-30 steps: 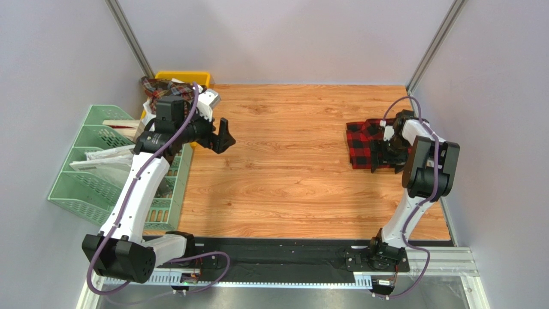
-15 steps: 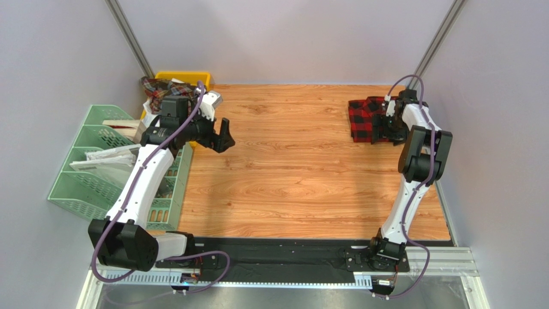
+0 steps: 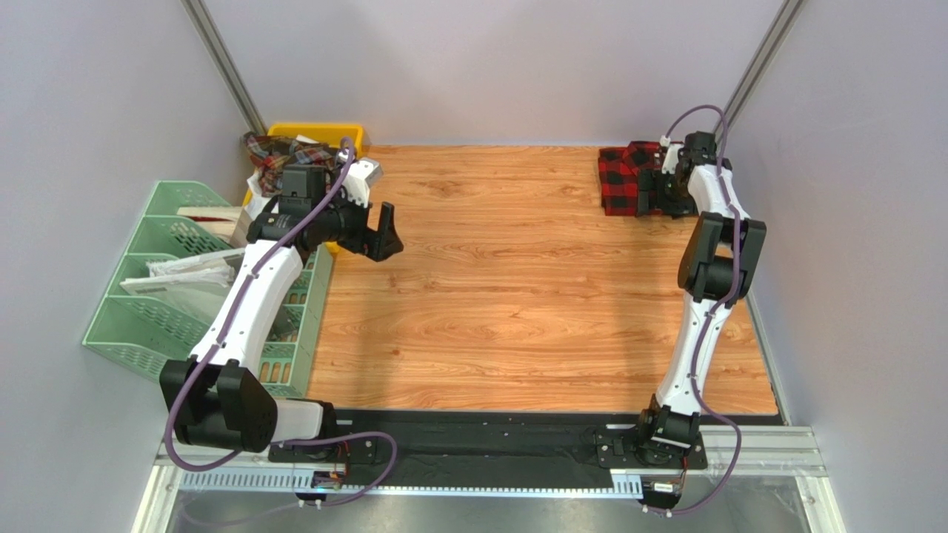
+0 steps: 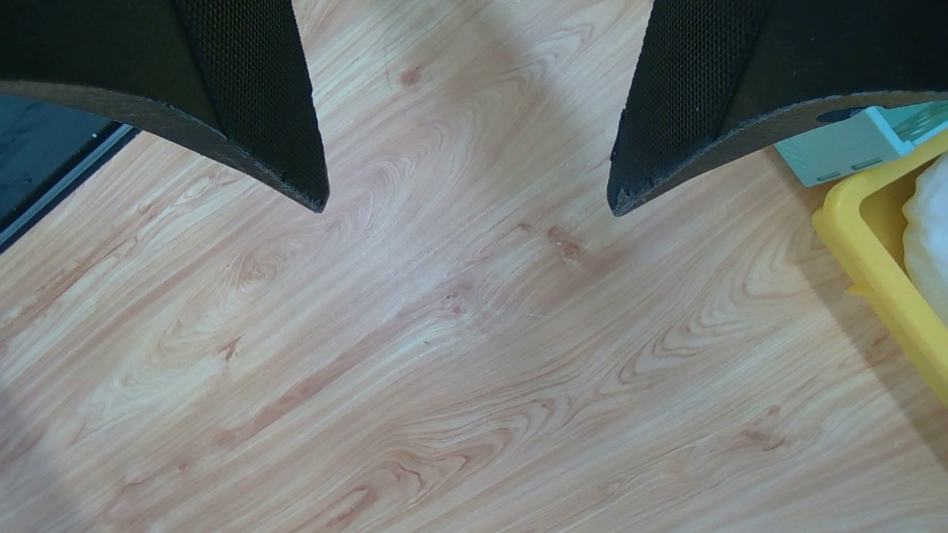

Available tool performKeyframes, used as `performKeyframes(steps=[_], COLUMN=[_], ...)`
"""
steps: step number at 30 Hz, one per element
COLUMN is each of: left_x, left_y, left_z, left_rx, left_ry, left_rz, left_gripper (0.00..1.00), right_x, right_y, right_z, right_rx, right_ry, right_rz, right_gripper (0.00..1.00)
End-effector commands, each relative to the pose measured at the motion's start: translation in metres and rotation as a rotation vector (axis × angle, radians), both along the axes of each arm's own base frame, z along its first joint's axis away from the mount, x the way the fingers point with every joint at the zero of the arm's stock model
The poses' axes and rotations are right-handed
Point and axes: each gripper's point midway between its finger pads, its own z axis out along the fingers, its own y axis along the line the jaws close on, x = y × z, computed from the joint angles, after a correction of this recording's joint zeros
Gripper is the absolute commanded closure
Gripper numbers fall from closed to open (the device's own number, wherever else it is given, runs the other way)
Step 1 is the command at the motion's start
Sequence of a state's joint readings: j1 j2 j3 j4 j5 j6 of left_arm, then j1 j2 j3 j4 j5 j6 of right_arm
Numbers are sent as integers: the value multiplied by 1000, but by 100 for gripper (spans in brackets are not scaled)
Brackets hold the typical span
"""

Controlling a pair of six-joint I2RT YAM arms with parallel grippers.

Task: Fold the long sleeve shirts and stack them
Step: Neatly place the folded shirt to the corner

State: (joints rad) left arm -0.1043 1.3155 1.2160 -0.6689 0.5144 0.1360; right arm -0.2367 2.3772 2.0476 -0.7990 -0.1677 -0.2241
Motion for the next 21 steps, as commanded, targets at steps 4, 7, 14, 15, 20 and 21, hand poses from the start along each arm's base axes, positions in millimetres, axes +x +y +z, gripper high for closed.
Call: performKeyframes(steps=[4,7,14,15,20,21], left_x=[5,6,8,7,-8,-15], left_y=[-9,-17,-17,-15,-16,-16], left_z=[22,26,21,15,-14,-25], left_rx=[-84,-117,-112,-108,-99,-91], left_ry=[2,42,108,124,204,229], left_rz=[-1,-34,-28,-15,-11,-13], left_gripper=[1,1,1,1,1,1], right_x=[19,-5,-88,-104,-165,-185], right_y=[8,19,83,94,173,181], right_z=[133,187,231,213,188,172], right_rx=[-28,-30,64,89,138,131], right_ry=[-268,-337,-331,-283,-247,-215], right_rz=[32,67,174,189,323,333], right_gripper=[0,0,0,0,0,0])
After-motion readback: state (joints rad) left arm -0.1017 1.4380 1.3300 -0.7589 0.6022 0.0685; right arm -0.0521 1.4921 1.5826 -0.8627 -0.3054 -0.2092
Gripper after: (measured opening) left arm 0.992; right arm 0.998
